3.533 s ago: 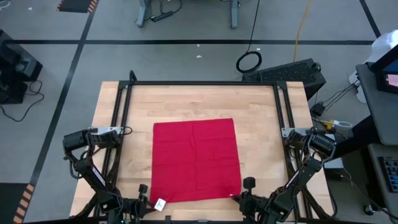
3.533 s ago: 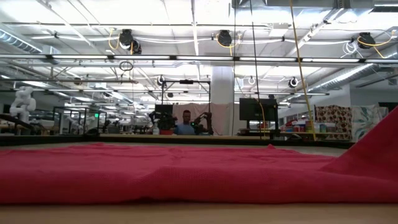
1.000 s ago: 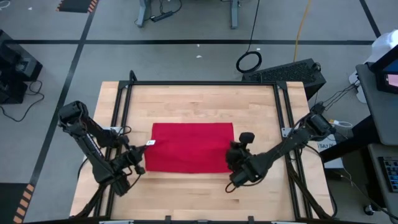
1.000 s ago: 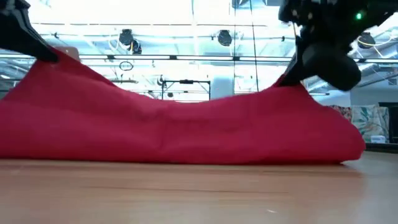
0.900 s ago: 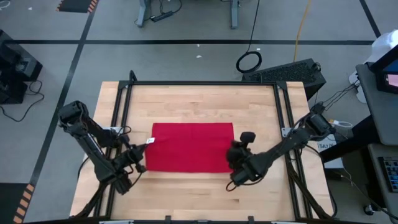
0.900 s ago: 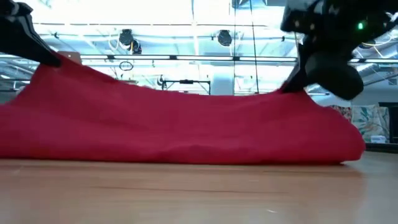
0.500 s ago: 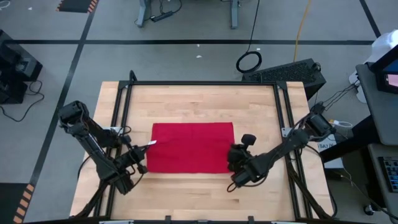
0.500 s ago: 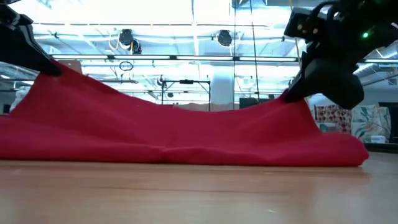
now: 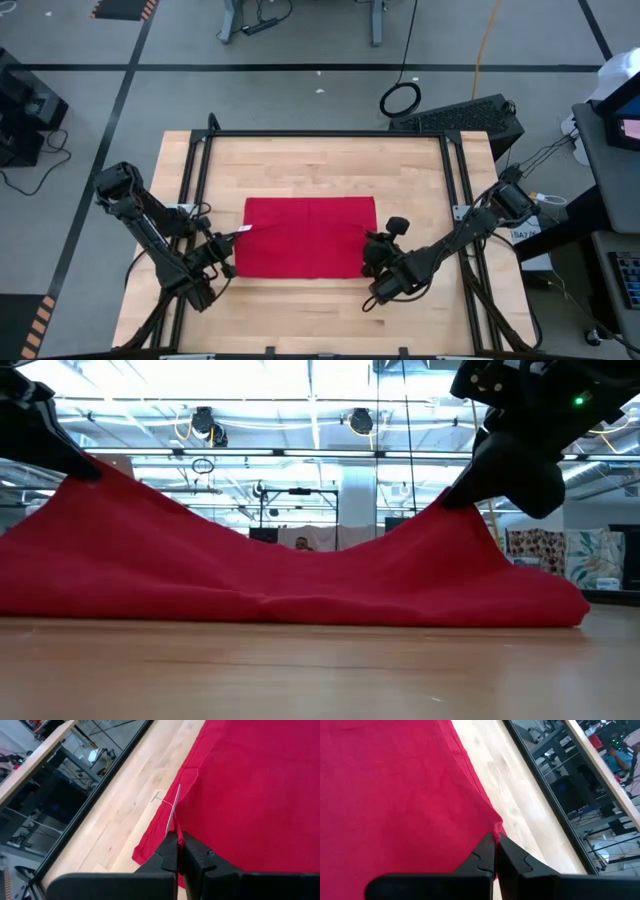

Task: Roll towel
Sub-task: Roll the red towel

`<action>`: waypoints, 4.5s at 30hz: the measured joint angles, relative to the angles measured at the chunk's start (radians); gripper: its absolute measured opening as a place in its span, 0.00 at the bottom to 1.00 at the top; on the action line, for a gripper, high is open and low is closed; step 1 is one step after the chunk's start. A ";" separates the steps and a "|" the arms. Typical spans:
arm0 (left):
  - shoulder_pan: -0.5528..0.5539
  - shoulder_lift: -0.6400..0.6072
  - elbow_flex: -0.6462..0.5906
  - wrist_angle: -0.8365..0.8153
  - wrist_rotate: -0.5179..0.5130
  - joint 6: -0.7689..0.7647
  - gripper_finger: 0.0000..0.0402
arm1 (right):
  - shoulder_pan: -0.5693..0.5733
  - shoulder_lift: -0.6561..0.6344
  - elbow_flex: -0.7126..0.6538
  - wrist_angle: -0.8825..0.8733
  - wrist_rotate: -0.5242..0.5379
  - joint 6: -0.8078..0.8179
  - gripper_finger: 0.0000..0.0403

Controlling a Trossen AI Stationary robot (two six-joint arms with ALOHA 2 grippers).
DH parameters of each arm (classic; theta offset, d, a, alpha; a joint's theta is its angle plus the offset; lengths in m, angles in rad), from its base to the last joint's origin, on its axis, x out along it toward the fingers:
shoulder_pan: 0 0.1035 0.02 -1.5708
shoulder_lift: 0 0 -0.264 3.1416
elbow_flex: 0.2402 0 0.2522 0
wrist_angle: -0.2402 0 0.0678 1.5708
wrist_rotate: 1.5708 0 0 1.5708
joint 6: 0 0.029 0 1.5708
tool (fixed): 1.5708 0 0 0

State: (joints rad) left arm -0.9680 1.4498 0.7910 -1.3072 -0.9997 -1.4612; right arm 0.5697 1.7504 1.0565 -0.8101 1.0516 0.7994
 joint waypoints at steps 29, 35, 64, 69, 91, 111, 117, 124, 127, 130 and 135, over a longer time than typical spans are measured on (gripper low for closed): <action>-0.002 0.000 0.102 0.015 0.257 -0.232 0.02 | 0.052 -0.027 0.019 0.001 -0.282 0.270 0.00; -0.008 -0.009 0.282 0.017 0.294 -0.210 0.02 | 0.134 -0.174 0.121 -0.105 -0.423 0.355 0.00; -0.082 -0.005 0.477 0.226 0.381 -0.095 0.02 | 0.381 -0.409 0.136 -0.078 -0.475 0.414 0.00; -0.050 -0.005 0.463 0.067 0.368 -0.073 0.02 | 0.297 -0.407 0.135 -0.173 -0.476 0.366 0.00; 0.158 -0.005 0.308 0.142 0.304 0.299 0.02 | 0.177 -0.405 -0.100 -0.184 -0.479 0.472 0.00; 0.197 -0.005 0.298 0.113 0.311 0.291 0.02 | 0.084 -0.405 -0.228 -0.048 -0.475 0.351 0.00; 0.201 0.017 0.297 0.117 0.319 0.369 0.02 | 0.062 -0.405 -0.262 -0.012 -0.478 0.337 0.00; 0.218 0.079 0.285 0.121 0.333 0.368 0.02 | 0.033 -0.405 -0.297 0.018 -0.477 0.288 0.00; 0.223 0.113 0.280 0.122 0.335 0.369 0.02 | 0.029 -0.405 -0.320 0.050 -0.478 0.284 0.00; 0.230 0.136 0.280 0.122 0.336 0.369 0.02 | 0.023 -0.405 -0.336 0.067 -0.481 0.285 0.00; 0.248 0.152 0.280 0.121 0.336 0.376 0.02 | 0.011 -0.405 -0.340 0.068 -0.482 0.266 0.00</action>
State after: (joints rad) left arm -0.7198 1.6016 1.0714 -1.1866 -0.6632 -1.0852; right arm 0.5808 1.3453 0.7162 -0.7425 0.5701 1.0657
